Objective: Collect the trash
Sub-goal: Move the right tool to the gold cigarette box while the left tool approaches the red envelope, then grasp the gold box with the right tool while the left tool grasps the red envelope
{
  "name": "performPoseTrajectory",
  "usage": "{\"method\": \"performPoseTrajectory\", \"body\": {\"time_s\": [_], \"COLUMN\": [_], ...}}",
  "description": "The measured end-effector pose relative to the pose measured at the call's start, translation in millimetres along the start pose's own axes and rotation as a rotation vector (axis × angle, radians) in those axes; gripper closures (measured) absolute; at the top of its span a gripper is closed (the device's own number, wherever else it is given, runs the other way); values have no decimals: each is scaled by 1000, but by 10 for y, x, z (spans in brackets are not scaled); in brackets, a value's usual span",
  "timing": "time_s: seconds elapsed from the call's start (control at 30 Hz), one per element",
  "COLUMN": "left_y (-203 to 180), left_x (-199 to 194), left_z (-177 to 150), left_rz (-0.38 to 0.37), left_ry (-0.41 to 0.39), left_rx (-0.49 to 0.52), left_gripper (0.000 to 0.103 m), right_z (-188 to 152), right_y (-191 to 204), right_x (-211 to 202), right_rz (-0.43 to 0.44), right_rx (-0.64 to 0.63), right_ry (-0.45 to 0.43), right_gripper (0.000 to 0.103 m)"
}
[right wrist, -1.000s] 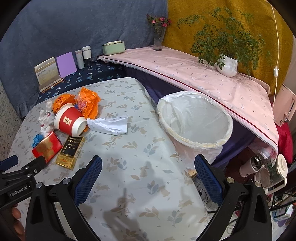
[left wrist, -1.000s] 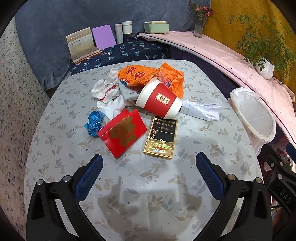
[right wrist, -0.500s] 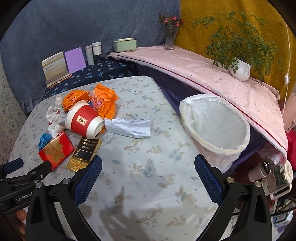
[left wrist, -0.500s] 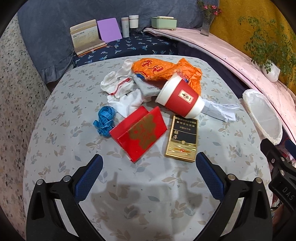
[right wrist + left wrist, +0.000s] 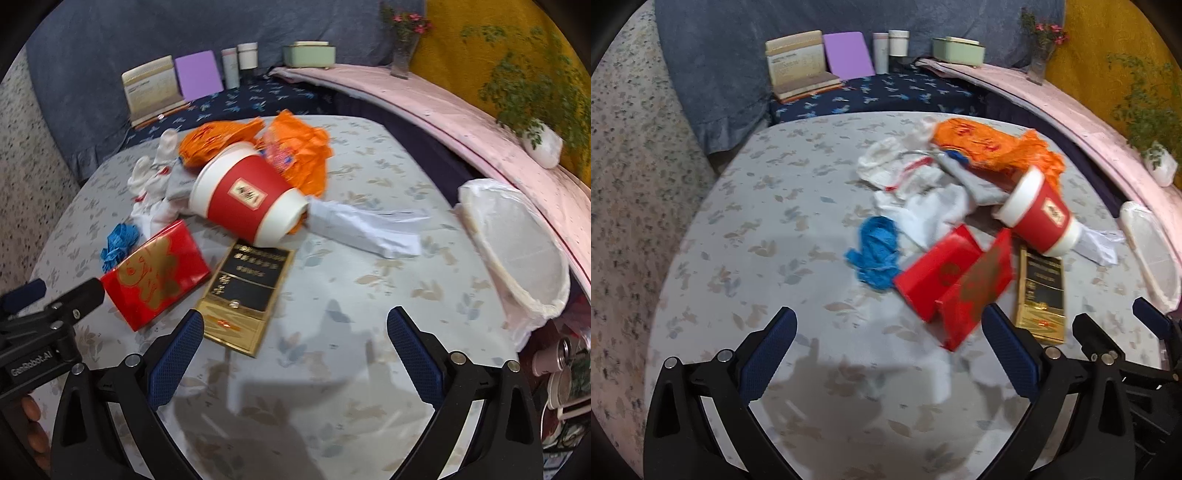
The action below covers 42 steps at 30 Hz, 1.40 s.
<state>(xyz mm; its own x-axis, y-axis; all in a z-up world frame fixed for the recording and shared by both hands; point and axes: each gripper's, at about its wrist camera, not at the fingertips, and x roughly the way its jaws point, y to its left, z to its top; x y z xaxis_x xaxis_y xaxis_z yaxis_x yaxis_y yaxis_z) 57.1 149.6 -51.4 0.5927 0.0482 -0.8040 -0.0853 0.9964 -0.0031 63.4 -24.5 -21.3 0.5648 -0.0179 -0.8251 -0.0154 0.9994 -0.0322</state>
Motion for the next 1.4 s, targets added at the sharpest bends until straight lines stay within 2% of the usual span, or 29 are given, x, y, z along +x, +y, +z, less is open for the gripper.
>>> {"method": "performPoseTrajectory", "body": {"time_s": [0.2,0.47,0.57,0.73,1.0,1.17,1.23,1.4], "left_y": [180,304,275,127,-141,-340,-418,-516], "left_x": [98,180,200,230,195,128,133,319], "left_z": [28,49,54,60,56,32,14,6], "left_rz": [1,-7,-23,-78,-177,-242,-249,-207], "left_ry": [15,28,27,29,40,45,50,71], "left_rx": [-23,-55,-47,-7,64,95,109,114], "left_gripper": [7,7,7,7,7,7,7,7], "right_z": [47,100,66,36,-70,-134,-151,-171], "right_y": [250,394,365,307,18,-167,-235,-376], "right_x": [252,501,582,510,362,184,141,63], "right_rz": [37,13,27,39,39,-7,-16,-23], "right_rx": [-29,-42,-34,-47,0,19,34,71], "right_ry": [49,81,112,107,113,82,76,69], "right_gripper": [14,24,29,43,46,47,47,47]}}
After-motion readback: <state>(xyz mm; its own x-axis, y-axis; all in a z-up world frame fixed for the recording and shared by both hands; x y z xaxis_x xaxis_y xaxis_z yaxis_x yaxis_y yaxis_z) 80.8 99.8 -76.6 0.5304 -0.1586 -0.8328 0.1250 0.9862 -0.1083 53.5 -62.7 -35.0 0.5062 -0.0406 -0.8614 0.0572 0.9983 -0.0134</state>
